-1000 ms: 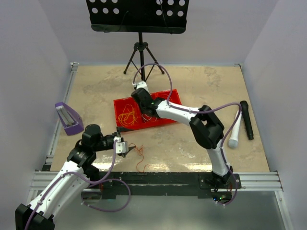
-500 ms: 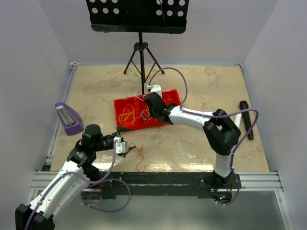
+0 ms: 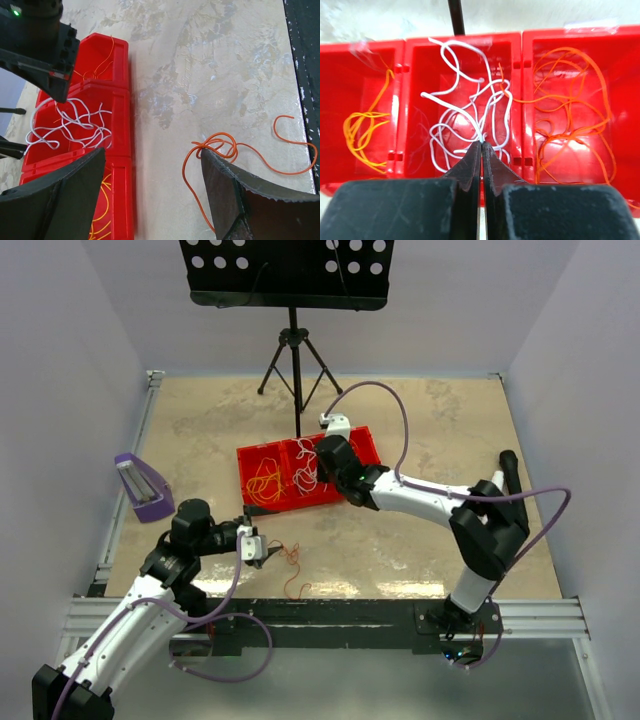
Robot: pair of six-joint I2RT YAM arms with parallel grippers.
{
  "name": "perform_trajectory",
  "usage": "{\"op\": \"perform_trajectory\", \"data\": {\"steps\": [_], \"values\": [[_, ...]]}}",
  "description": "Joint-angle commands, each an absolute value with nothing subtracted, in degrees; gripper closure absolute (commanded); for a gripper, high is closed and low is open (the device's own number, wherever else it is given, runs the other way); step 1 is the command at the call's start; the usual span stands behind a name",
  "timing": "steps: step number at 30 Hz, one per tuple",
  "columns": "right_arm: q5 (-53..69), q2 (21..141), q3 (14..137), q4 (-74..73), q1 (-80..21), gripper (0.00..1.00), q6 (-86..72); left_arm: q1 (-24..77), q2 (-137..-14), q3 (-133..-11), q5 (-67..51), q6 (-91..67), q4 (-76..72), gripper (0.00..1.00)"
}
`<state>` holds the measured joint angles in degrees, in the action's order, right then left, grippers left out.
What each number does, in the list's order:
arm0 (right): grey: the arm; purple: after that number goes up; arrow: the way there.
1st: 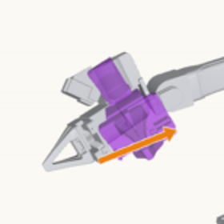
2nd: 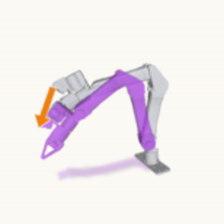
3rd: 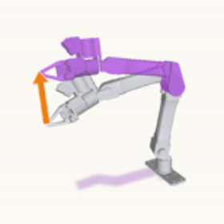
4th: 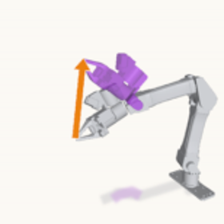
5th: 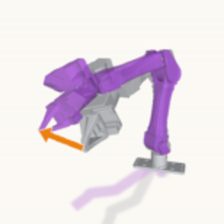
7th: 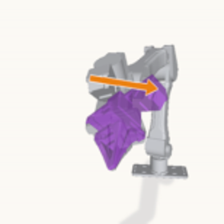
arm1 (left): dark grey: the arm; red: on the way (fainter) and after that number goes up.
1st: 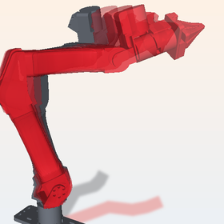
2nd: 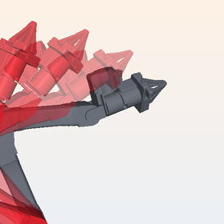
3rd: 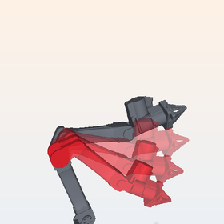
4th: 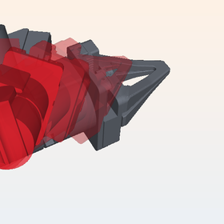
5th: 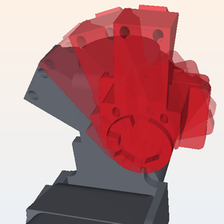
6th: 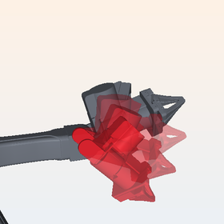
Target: Untangle the cables
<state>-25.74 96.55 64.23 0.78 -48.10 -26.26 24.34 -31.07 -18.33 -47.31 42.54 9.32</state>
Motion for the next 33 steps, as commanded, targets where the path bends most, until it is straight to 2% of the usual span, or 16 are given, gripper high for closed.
{"op": "perform_trajectory", "data": {"steps": [1, 8, 15, 20, 29, 33], "values": [[-25.5, 99.1, 67.7, 0.1, -48.4, 1.0, -27.9, 23.5, -31.0, -20.2, -49.1, 41.8, 8.7, 0.18], [-23.9, 100.3, 66.7, 0.1, -48.5, 1.0, -27.6, 23.5, -30.8, -19.5, -49.4, 41.7, 7.9, 0.18], [-21.2, 108.6, 77.3, -1.8, -48.5, 1.0, -26.0, 23.4, -30.6, -20.1, -49.0, 41.7, 8.8, 0.18], [-20.1, 111.7, 83.4, -4.7, -48.5, 0.61, -25.6, 23.4, -30.6, -20.7, -48.4, 43.1, 10.8, 0.19], [-19.3, 104.3, 83.5, -10.7, -47.6, 0.44, -24.9, 23.4, -30.8, -19.8, -49.0, 43.0, 9.1, 0.19], [-18.3, 100.2, 80.0, -11.3, -46.1, 0.44, -25.9, 23.4, -31.2, -20.6, -48.5, 43.1, 9.5, 0.19]]}}
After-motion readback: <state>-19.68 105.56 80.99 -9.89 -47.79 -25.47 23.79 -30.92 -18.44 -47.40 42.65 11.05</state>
